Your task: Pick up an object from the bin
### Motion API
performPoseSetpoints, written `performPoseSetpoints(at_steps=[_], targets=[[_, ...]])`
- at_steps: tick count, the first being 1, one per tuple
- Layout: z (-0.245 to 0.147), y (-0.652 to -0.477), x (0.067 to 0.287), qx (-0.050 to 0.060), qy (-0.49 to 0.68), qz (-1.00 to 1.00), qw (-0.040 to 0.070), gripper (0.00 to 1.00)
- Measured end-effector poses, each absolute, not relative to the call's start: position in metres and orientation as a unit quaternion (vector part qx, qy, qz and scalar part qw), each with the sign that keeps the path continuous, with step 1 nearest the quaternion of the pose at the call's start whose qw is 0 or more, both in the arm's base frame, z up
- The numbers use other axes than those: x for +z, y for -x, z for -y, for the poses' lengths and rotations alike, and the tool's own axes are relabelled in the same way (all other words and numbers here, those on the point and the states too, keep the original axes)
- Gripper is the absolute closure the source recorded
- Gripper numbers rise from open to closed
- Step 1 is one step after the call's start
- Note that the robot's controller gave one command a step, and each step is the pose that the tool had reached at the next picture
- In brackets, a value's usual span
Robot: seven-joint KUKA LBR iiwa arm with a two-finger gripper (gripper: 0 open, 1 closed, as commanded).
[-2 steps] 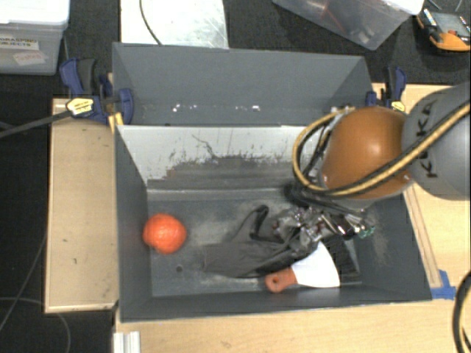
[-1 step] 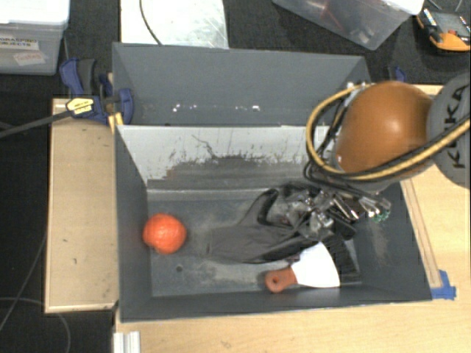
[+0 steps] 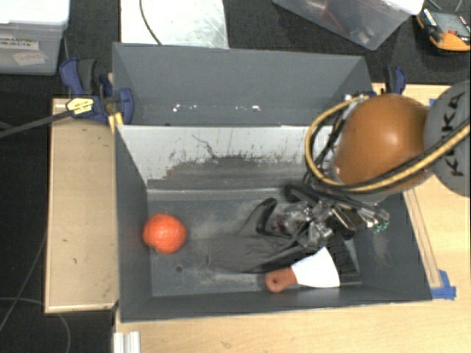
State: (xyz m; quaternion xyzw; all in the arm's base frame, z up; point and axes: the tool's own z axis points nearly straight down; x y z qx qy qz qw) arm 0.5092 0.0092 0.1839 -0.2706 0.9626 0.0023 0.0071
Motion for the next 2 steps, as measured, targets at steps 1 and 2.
performPoseSetpoints(at_steps=[1, 2], targets=[[0.028, -0.536, 0.169, 0.0, 0.385, -0.923, 0.01, 1.0], [0.007, -0.532, 0.259, 0.002, 0.321, -0.947, 0.009, 1.0]])
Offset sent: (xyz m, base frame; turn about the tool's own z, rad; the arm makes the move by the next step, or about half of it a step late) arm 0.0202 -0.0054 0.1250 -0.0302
